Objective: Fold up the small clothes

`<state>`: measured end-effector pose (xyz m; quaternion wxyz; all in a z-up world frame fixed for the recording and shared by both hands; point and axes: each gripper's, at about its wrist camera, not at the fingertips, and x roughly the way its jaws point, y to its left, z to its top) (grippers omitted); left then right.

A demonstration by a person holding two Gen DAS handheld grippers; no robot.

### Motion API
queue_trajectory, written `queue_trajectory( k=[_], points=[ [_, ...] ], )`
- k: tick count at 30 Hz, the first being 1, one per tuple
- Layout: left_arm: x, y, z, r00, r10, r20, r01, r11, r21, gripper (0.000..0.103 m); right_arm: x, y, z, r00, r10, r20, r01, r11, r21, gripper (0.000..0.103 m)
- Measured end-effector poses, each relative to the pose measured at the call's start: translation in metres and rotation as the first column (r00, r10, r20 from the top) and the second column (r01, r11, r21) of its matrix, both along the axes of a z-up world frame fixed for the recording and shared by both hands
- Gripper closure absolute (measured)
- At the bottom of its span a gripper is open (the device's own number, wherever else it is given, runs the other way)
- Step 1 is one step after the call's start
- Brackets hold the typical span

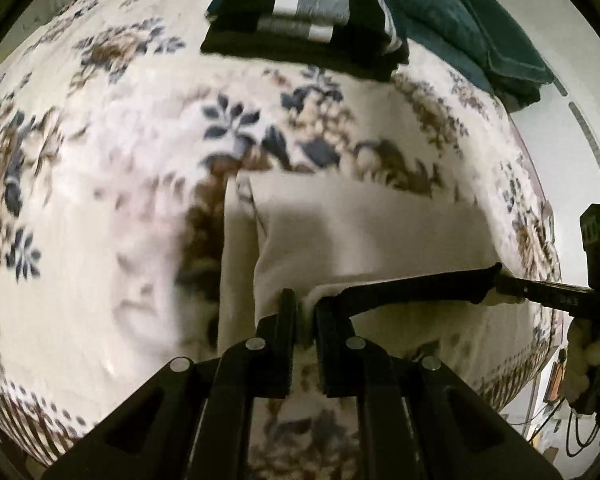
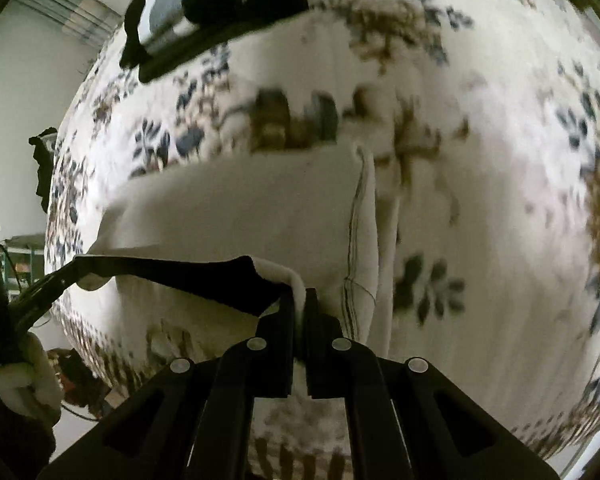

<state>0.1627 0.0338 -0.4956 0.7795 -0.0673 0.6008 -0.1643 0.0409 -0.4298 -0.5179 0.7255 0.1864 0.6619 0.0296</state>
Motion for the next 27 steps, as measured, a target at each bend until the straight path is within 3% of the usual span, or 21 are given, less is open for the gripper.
queue_trajectory(
  k=[5,7,8,9,11,16,18,20,24,26,27],
  points=[
    [-0.019,0.009,-0.016,0.997,0.002,-0.081,-0.003,1.000,-0.004,0.091,-0.017,0.005,-0.016,0.996,0.050,-0.076,-0.048,0.998,0.029,0.099],
    [-0.030,0.019,-0.022,0.986,0.015,-0.165,-0.019,1.000,-0.024,0.087,-0.025,0.007,-0.023,0.986,0.088,-0.142,-0.084,0.996,0.033,0.091],
    [-0.034,0.023,-0.023,0.982,0.023,-0.187,-0.027,0.999,-0.023,0.079,-0.029,0.006,-0.024,0.981,0.099,-0.168,-0.096,0.995,0.026,0.078],
    [-0.039,0.028,-0.023,0.979,0.033,-0.203,-0.038,0.999,-0.019,0.077,-0.032,0.004,-0.026,0.977,0.107,-0.185,-0.104,0.994,0.027,0.061],
    [-0.049,0.042,-0.019,0.972,0.064,-0.224,-0.070,0.997,-0.017,0.076,-0.043,-0.006,-0.026,0.971,0.095,-0.218,-0.089,0.995,0.039,0.051],
    [-0.036,0.069,-0.012,0.959,0.167,-0.230,-0.184,0.981,-0.055,0.067,-0.044,-0.050,-0.018,0.977,-0.086,-0.197,0.110,0.987,0.113,0.051],
    [-0.019,0.073,-0.012,0.956,0.204,-0.213,-0.228,0.969,-0.093,0.050,-0.033,-0.066,-0.019,0.968,-0.183,-0.172,0.211,0.964,0.163,0.051],
    [0.007,0.071,-0.014,0.951,0.245,-0.188,-0.274,0.951,-0.146,0.047,-0.014,-0.077,-0.022,0.954,-0.271,-0.131,0.295,0.929,0.224,0.051],
    [0.054,0.055,-0.032,0.946,0.270,-0.181,-0.302,0.937,-0.179,0.047,0.020,-0.086,-0.041,0.923,-0.368,-0.110,0.384,0.878,0.285,0.051],
    [0.073,0.042,-0.043,0.950,0.255,-0.178,-0.285,0.944,-0.167,0.048,0.032,-0.085,-0.056,0.909,-0.397,-0.127,0.417,0.860,0.293,0.052],
    [0.081,0.033,-0.048,0.958,0.233,-0.170,-0.259,0.954,-0.153,0.049,0.038,-0.086,-0.060,0.903,-0.410,-0.130,0.431,0.853,0.295,0.066]
  ],
)
